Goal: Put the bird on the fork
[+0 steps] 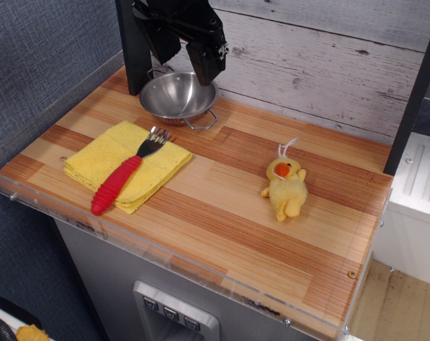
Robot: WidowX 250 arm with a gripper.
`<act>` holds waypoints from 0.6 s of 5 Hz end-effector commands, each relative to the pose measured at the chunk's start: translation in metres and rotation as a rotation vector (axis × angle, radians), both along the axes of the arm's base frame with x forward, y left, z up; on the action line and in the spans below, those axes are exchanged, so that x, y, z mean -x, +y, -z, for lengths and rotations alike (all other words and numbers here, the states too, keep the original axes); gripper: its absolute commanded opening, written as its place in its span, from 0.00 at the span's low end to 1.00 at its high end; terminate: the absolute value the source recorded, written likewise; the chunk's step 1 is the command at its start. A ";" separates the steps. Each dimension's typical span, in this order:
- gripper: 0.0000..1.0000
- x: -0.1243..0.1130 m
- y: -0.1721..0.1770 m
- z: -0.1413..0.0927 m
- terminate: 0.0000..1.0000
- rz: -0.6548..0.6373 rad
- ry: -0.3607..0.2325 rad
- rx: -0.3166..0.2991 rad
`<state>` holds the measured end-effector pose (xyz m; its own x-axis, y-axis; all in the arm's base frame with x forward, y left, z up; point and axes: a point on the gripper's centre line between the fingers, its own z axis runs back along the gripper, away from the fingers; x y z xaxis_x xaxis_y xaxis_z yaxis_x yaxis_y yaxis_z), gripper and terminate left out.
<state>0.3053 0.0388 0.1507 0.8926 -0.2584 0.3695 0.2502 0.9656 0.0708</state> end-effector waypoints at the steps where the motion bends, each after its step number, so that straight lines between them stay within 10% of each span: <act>1: 1.00 0.000 0.000 0.000 0.00 0.000 0.000 0.000; 3: 1.00 0.002 -0.033 0.015 0.00 -0.036 -0.013 0.263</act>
<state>0.3010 0.0011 0.1262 0.9069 -0.1135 0.4057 0.2103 0.9564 -0.2026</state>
